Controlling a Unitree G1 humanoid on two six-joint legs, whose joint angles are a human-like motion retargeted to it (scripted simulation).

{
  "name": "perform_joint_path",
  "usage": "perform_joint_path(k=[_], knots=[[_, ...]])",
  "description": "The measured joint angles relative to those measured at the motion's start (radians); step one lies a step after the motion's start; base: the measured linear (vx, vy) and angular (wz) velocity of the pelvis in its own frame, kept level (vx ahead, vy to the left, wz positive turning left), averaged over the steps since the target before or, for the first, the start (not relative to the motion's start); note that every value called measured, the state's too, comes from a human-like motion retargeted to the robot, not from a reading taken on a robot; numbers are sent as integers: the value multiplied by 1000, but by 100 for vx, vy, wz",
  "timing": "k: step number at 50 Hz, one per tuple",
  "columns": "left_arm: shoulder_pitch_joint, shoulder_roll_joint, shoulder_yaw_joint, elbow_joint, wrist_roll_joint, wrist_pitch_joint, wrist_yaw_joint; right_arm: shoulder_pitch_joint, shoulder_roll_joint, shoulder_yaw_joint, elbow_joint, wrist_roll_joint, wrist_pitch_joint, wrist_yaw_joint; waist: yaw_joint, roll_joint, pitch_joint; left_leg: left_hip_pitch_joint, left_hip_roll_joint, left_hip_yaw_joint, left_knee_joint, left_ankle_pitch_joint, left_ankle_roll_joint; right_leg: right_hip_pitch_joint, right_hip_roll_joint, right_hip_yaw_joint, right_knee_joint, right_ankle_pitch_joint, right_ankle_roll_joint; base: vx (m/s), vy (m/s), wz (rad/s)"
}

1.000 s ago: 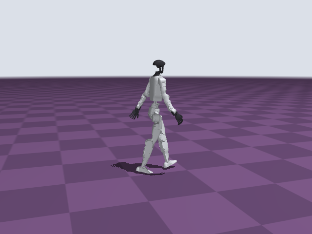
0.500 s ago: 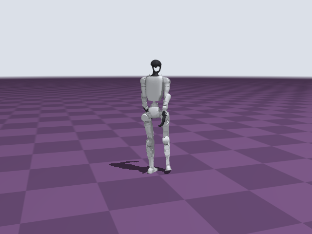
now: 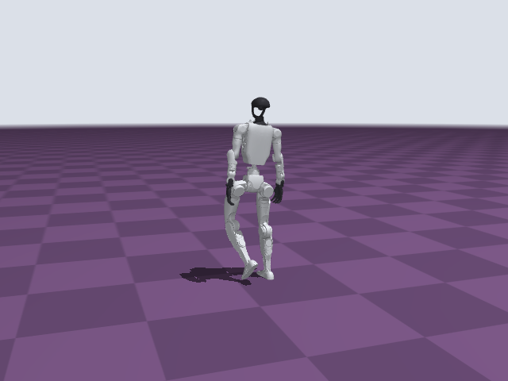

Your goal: Walk run

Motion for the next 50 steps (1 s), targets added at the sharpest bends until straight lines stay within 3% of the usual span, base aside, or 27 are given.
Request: perform_joint_path(k=[3,5,7,11,13,15,17,18,20,22,25,27,30,35,38,40,43,45,47,48,50], knots=[[66,29,21,24,17,42,20,-16,-22,24,-89,-10,-38,14,70,-19,-5,-112,23,62,-116,-122,53,67,19,-75,-48,-16,-1,60,-4,109],[113,48,39,27,7,74,26,-23,-32,23,-130,-16,-62,1,98,-31,-13,-170,38,100,-234,-205,129,109,38,-149,-75,-33,-3,72,-7,145],[155,63,64,27,-6,99,17,-30,-39,12,-153,-16,-78,-15,109,-46,-21,-179,85,243,-382,-255,181,145,61,-198,-92,-54,-4,68,-7,160],[219,66,114,27,-48,134,7,-30,-45,-3,-166,7,-79,-23,118,-62,-39,-179,19,376,-657,-302,229,210,120,-299,-107,-53,2,69,-8,151],[247,55,140,27,-78,138,16,-24,-36,-6,-155,13,-72,-17,134,-105,-39,-131,24,449,-688,-294,256,251,124,-307,-94,-29,8,91,-39,69],[279,35,173,27,-114,133,24,-14,-12,-8,-135,2,-65,-10,163,-151,-34,-82,8,480,-682,-354,259,283,108,-289,-56,54,61,118,-18,7],[294,13,184,27,-183,134,8,-4,19,-9,-104,-36,-58,2,148,-167,-45,-95,-11,352,-655,-381,259,283,106,-293,14,241,124,89,-10,65],[288,2,192,27,-215,134,-5,5,34,-9,-92,-60,-54,12,121,-150,-54,-116,-28,232,-649,-392,259,269,129,-284,63,352,133,98,-7,147],[263,-31,224,27,-249,110,0,40,53,-1,-73,-96,-55,34,56,-87,-59,-32,4,227,-655,-413,259,220,214,-216,202,527,116,114,11,222],[194,-65,225,27,-292,63,15,79,55,-14,-45,-128,-59,52,17,-1,-48,36,10,123,-668,-433,259,130,310,-165,402,572,67,87,23,238],[54,-89,156,27,-344,-44,-30,146,74,-32,7,-130,-19,27,40,96,-46,95,40,1,-681,-442,259,-7,336,-123,622,393,21,88,20,182],[-9,-111,99,-69,-322,-89,-91,195,103,-54,53,-113,14,-13,43,125,-43,162,39,-58,-720,-432,259,-77,329,-91,658,340,-42,77,4,224],[-95,-136,16,-229,-263,-114,-160,249,138,-74,136,-69,44,-30,-3,148,-43,238,6,-205,-768,-412,259,-193,249,-87,626,230,-108,84,-3,294],[-251,-94,-76,-371,-200,-156,-214,298,194,-51,198,-54,72,13,-94,100,-24,370,-68,-370,-824,-403,259,-312,70,-29,300,187,-31,84,-28,254],[-302,-60,-99,-410,-183,-169,-206,301,204,-22,198,-99,86,15,-107,61,5,468,-111,-429,-844,-403,258,-365,22,118,80,110,-14,82,-30,132],[-308,-41,-96,-421,-179,-175,-187,295,199,-5,189,-141,101,3,-124,57,26,528,-102,-455,-840,-386,228,-369,26,224,-59,39,65,89,-40,86],[-276,-21,-78,-385,-180,-170,-157,273,164,8,181,-172,116,-33,-143,67,26,574,-80,-444,-793,-289,164,-352,45,225,-110,30,37,94,-44,54],[-236,-15,-66,-333,-177,-154,-141,256,134,-15,181,-164,131,-60,-155,53,4,584,-99,-439,-735,-147,110,-349,24,93,-27,38,54,96,-39,79],[-176,-7,-58,-269,-148,-137,-124,245,119,-52,184,-120,140,-80,-190,58,-2,565,-97,-470,-599,84,8,-306,17,111,20,76,98,124,-60,125],[-143,-7,-61,-237,-122,-125,-115,238,113,-78,189,-86,138,-81,-181,70,-6,527,-92,-473,-500,207,-61,-281,59,200,51,41,75,125,-61,98],[-92,-8,-72,-171,-78,-82,-82,205,92,-106,199,-1,130,-47,-176,86,4,404,-55,-419,-225,354,-142,-232,89,179,85,-14,39,110,-50,83]])
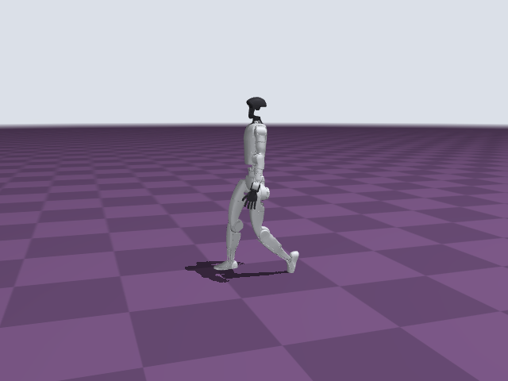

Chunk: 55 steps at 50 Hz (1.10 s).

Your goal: Walk run

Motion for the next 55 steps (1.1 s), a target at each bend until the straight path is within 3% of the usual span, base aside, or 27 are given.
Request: perform_joint_path(k=[2,4,5,8,11,14,18,20,22,23,25,27,28,29,32,36,39,43,45,46,48,50,52,53,55], knots=[[53,-3,16,53,43,52,29,-49,-24,-2,-1,70,7,46,16,-7,4,-115,89,129,195,-18,57,77,-22,-156,-16,-21,-48,90,-36,62],[114,-18,36,80,98,82,32,-99,-41,-18,-26,102,-1,61,26,-64,-15,-213,66,239,200,-133,162,123,-44,-117,-48,-25,-91,95,-34,95],[146,-23,43,90,129,89,29,-124,-46,-22,-44,113,-14,63,27,-70,-17,-271,59,253,217,-201,184,142,-13,-70,-60,-27,-115,96,-35,77],[238,-19,54,120,183,88,28,-166,-54,-5,-134,119,-89,78,122,-125,-16,-452,28,338,191,-379,223,222,-34,-149,-116,-25,-134,89,-35,-1],[314,0,87,151,221,110,54,-202,-75,36,-221,134,-147,111,213,-157,-4,-572,50,405,3,-481,281,304,10,-173,-161,-49,-156,95,-38,-5],[374,19,130,192,214,146,77,-251,-112,32,-268,106,-175,115,278,-168,7,-637,99,525,-267,-512,350,376,59,-213,-183,-81,-175,90,-32,23],[453,16,196,198,125,229,69,-285,-148,17,-298,69,-175,106,325,-191,-6,-669,36,550,-584,-592,398,458,103,-260,-189,-66,-200,108,-24,18],[480,2,244,198,72,262,55,-283,-150,25,-292,76,-196,98,363,-234,-13,-660,29,559,-619,-610,401,490,86,-260,-166,11,-173,123,-23,-44],[488,-11,291,198,27,263,27,-271,-135,36,-275,96,-216,84,416,-279,-21,-643,60,565,-551,-581,401,509,72,-232,-126,164,-127,127,-17,-94],[494,-23,313,198,10,252,16,-256,-124,41,-266,102,-222,80,439,-289,-27,-609,70,642,-544,-565,401,523,51,-229,-99,265,-77,141,3,-68],[492,-31,341,198,-34,224,-13,-222,-86,53,-245,95,-228,83,430,-289,-63,-584,68,568,-520,-518,401,528,57,-264,-32,499,-11,164,-6,23],[462,-26,323,198,-96,216,-47,-185,-45,74,-222,73,-212,92,326,-276,-72,-559,8,431,-432,-591,401,446,96,-259,249,605,58,138,-19,217],[429,-22,308,198,-118,220,-61,-171,-34,88,-207,70,-196,96,269,-277,-54,-533,-46,382,-388,-631,401,387,93,-268,452,605,76,125,-16,244],[386,-17,293,198,-128,219,-68,-156,-18,97,-190,63,-181,103,243,-256,-49,-491,-40,374,-381,-656,401,346,125,-256,539,605,67,140,-14,182],[222,-4,238,185,-110,177,-75,-106,32,101,-141,19,-141,119,234,-126,-71,-368,70,333,-449,-685,401,217,265,-216,555,580,-36,118,3,54],[64,-34,124,-24,-58,67,-81,-23,87,82,-76,-62,-105,79,191,-78,-55,-204,40,262,-551,-700,401,43,204,-173,565,338,-92,111,-11,116],[-55,-24,40,-165,-55,6,-70,33,111,79,-25,-100,-70,61,94,-53,-29,-89,9,168,-608,-713,399,-56,98,-181,391,225,-63,101,-27,220],[-201,31,-32,-266,-71,-63,-89,102,135,102,8,-107,21,84,-8,-70,0,53,-33,60,-639,-757,377,-137,-45,-209,62,185,-47,96,-40,164],[-258,71,-48,-286,-76,-91,-111,129,147,105,8,-114,75,108,-28,-80,6,116,-37,34,-643,-774,356,-178,-50,-128,-97,132,-20,98,-53,62],[-276,89,-45,-288,-70,-101,-121,137,149,110,8,-112,100,126,-15,-87,5,144,-36,46,-642,-771,335,-186,-50,-114,-166,120,34,96,-54,-15],[-286,111,-44,-286,-56,-108,-124,152,148,124,8,-101,144,158,8,-88,-2,193,-25,66,-626,-737,282,-191,-57,-204,-227,91,73,109,-60,-46],[-266,116,-38,-266,-46,-101,-102,153,136,124,8,-92,194,190,20,-80,-32,209,-11,86,-586,-634,205,-188,-32,-272,-169,113,-43,154,-83,-13],[-219,104,-23,-216,-38,-82,-69,148,121,89,8,-104,219,201,-15,-69,-60,203,0,51,-500,-404,95,-177,-60,-418,-94,188,-67,127,-60,59],[-191,96,-11,-180,-31,-71,-56,141,115,71,8,-105,211,203,-29,-53,-67,188,12,35,-433,-258,19,-162,-16,-263,-70,197,-94,133,-66,53],[-134,73,12,-98,-12,-41,-32,105,92,50,8,-84,162,213,-36,-29,-56,112,35,58,-203,-52,-111,-136,40,-123,-6,174,-156,133,-70,6]])
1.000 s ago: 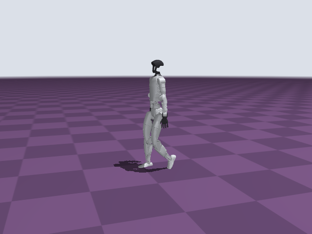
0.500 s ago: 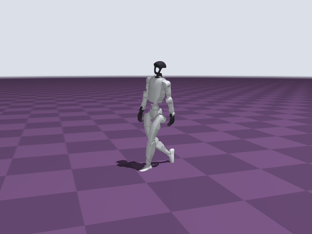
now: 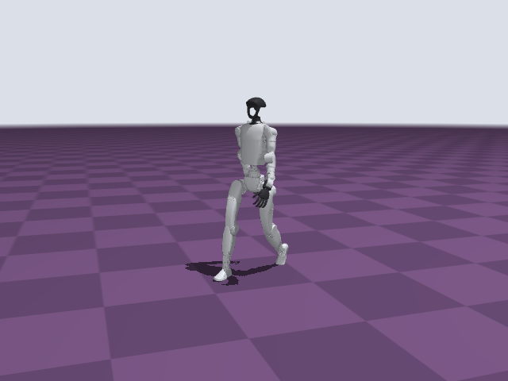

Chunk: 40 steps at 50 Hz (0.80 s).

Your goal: Walk run

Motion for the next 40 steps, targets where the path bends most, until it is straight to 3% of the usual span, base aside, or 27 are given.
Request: perform_joint_path(k=[2,3,5,7,9,11,14,17,20,22,25,27,28,30,33,35,38,40], knots=[[59,-8,12,85,3,39,7,-64,-26,-13,-4,23,-40,3,-11,29,33,-130,64,37,334,52,-1,81,26,-117,23,-47,-44,102,-57,-34],[83,-11,22,122,12,59,-7,-111,-39,-25,-16,34,-48,2,-15,-8,24,-181,-10,12,374,52,29,113,-7,-143,10,-58,-57,98,-60,-60],[151,-25,43,165,59,96,-36,-184,-35,-40,-94,63,-62,-13,15,-68,11,-296,-30,119,458,-86,141,186,-7,-83,-35,-76,-69,100,-62,-95],[240,-58,58,176,112,120,-15,-235,-19,-29,-209,105,-112,-49,16,-72,20,-428,13,161,508,-200,227,245,48,-2,-72,-84,-87,85,-47,-93],[329,-93,82,192,157,126,31,-277,-13,9,-319,144,-193,-77,68,-112,30,-543,-2,200,455,-290,288,308,45,18,-100,-85,-99,135,-64,-174],[406,-120,95,214,191,121,63,-317,-17,49,-417,176,-284,-87,121,-145,45,-628,40,275,334,-363,345,368,66,44,-122,-91,-129,109,-50,-193],[496,-148,102,260,241,131,60,-376,-45,95,-526,211,-402,-79,216,-154,71,-693,86,310,44,-380,379,465,123,109,-144,-111,-163,92,-32,-194],[563,-178,129,296,316,170,35,-431,-95,111,-577,224,-460,-58,304,-156,79,-735,99,322,-257,-393,424,539,141,181,-133,-132,-184,97,-6,-168],[621,-193,136,296,358,222,-23,-459,-122,115,-566,203,-470,-46,325,-173,91,-737,76,276,-445,-479,411,630,131,169,-114,-93,-184,124,-10,-84],[640,-181,141,296,374,256,-68,-440,-117,108,-531,183,-441,-59,337,-185,68,-727,89,273,-431,-515,387,669,130,156,-87,15,-149,142,-9,-72],[644,-153,168,296,393,280,-92,-363,-95,87,-455,175,-380,-99,402,-197,23,-689,154,442,-323,-437,341,699,104,137,6,308,-8,174,11,-94],[625,-122,183,296,357,271,-80,-299,-66,85,-380,175,-339,-124,361,-231,6,-687,56,267,-241,-424,362,646,84,101,245,430,127,154,4,49],[601,-101,191,296,328,267,-76,-275,-54,96,-336,183,-311,-133,319,-260,13,-684,-29,195,-179,-477,377,593,80,97,443,430,193,148,-13,107],[520,-53,189,296,253,280,-68,-249,-36,87,-233,189,-242,-139,283,-282,34,-634,-65,224,-99,-573,379,501,83,69,705,430,258,151,-24,68],[344,12,163,296,114,314,-45,-201,-1,61,-91,170,-152,-107,269,-146,29,-483,110,248,-211,-580,357,372,229,-21,622,386,134,89,-16,4],[227,34,177,283,57,279,-2,-155,10,53,-23,137,-134,-77,226,-106,42,-399,110,217,-270,-584,347,268,253,-40,619,275,140,117,-31,95],[85,22,195,174,-21,176,5,-75,35,66,0,47,-128,-37,118,-61,61,-288,112,209,-364,-581,332,112,149,-123,532,101,179,93,-26,128],[4,26,178,99,-92,115,-41,-19,47,75,0,-23,-105,-36,70,-48,68,-218,94,209,-408,-598,328,30,54,-147,414,40,172,116,-43,55]])
